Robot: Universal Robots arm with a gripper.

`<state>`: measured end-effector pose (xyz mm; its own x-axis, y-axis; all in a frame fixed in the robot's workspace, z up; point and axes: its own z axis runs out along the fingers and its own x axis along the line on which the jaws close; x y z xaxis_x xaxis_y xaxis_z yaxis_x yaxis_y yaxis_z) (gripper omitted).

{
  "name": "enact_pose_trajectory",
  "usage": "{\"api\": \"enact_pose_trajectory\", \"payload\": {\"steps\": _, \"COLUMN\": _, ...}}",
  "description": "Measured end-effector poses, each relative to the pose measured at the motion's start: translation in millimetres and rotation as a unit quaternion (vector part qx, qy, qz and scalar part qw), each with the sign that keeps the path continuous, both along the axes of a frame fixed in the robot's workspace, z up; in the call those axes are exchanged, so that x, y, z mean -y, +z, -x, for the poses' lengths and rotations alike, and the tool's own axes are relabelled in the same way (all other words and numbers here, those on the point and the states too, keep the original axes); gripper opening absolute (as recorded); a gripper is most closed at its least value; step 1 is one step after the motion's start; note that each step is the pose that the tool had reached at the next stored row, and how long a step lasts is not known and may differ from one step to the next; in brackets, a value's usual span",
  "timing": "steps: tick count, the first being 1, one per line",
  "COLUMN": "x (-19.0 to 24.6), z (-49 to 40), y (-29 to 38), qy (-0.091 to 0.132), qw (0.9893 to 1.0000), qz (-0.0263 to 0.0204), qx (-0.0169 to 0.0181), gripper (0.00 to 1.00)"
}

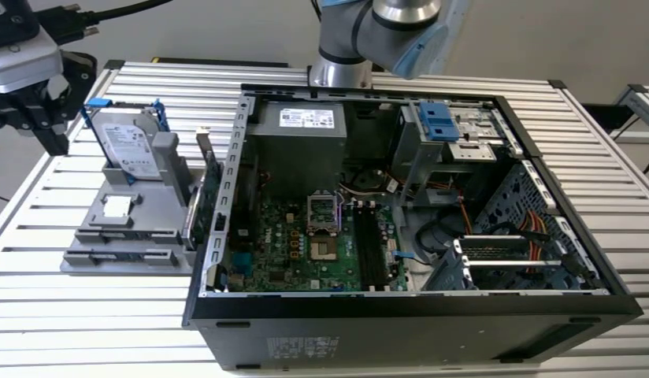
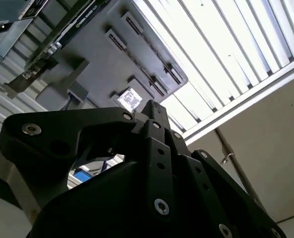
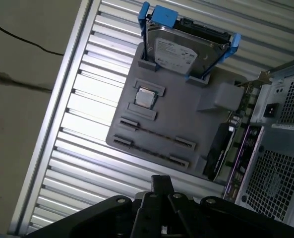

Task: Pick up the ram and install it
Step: 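Pick up the ram and move it above insertion slot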

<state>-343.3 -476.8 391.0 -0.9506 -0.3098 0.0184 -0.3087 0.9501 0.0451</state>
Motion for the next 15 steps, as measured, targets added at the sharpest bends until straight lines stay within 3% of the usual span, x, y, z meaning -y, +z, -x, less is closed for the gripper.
{"api": "enact_pose_trajectory", "payload": {"steps": 7, "x": 0.0, "z": 0.0, "y": 0.0, "qy": 0.03, "qw": 0.9995, "qz": 0.0001, "qx": 0.0, "gripper": 0.0}}
{"api": "enact_pose_trajectory", "payload": {"steps": 15, "x": 0.0, "z": 0.0, "y": 0.0, "qy": 0.063, "qw": 0.998, "qz": 0.0001, "qx": 0.0, "gripper": 0.0}}
